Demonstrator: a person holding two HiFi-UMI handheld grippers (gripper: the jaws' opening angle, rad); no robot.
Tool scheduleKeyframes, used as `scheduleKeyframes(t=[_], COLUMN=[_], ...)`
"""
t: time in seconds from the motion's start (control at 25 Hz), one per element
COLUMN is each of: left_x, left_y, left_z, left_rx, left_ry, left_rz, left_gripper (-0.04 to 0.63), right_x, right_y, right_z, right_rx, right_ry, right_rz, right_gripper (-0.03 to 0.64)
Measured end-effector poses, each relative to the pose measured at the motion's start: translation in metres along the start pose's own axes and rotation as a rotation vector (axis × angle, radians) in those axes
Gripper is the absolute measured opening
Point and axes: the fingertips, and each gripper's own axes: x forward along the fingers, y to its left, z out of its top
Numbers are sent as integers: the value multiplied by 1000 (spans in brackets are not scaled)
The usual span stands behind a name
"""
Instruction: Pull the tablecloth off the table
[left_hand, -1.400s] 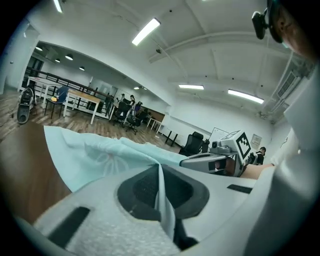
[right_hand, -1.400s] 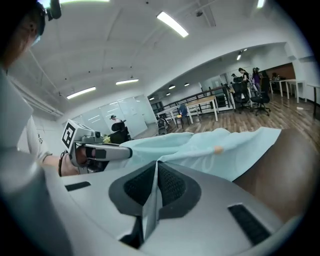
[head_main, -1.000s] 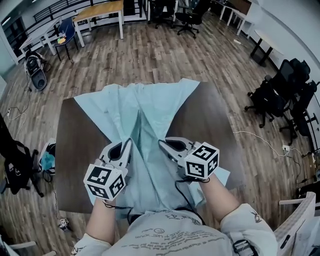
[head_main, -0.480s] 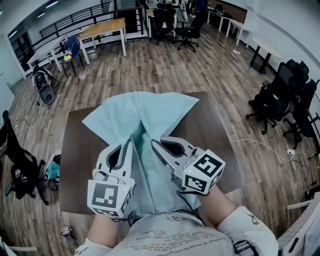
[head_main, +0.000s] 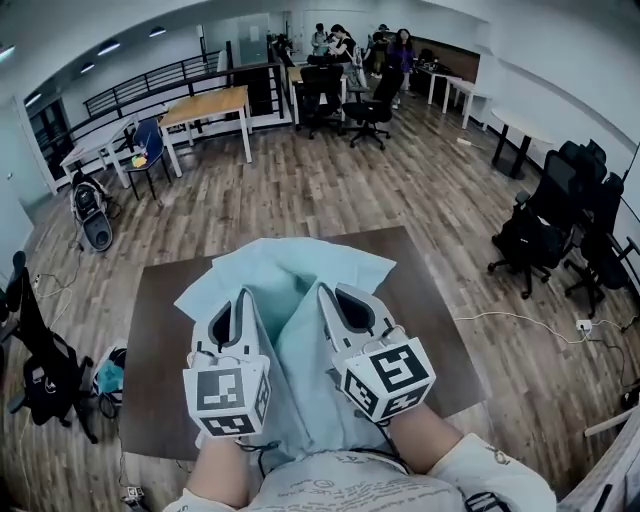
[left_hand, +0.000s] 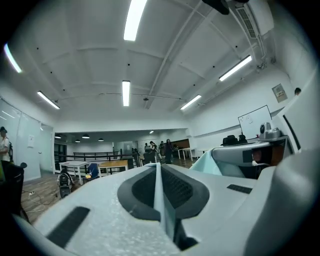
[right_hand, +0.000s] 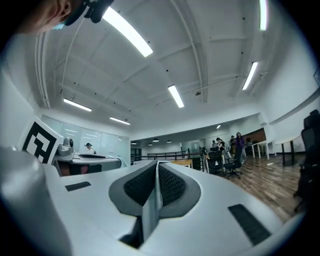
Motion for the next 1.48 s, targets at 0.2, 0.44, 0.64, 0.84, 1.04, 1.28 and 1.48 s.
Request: scheduleKeyframes(t=[0.2,0.44,0.64,0.84,1.04,1.28,1.48], left_x=[16,23,25,26,31,36,41], left_y=[4,2,5,6,4,5,5], left_z=[-22,-42,-51,-50,-55,-59,-67], left_rx=[6,7,-10,-11,-19,-24,-29], left_ry=[23,62,75,74,82,92,107], left_rz=[39,55,60,59,51,44,27], left_gripper=[9,9,9,9,9,9,9], right_x=[6,13,18,19,20,23,27], right_y=[-21,-27,-24,-26,-32,-38,-41], right_z=[-17,-33,-40,-44,-46,-52,-53], right_rx=[-28,-17,-12,2,3,13,18], right_ry=[18,50,66,71,74,89,88], right_rz=[-79,-79,-68,-64,-64,-73,-78], right_gripper=[14,14,14,12,14,14,14])
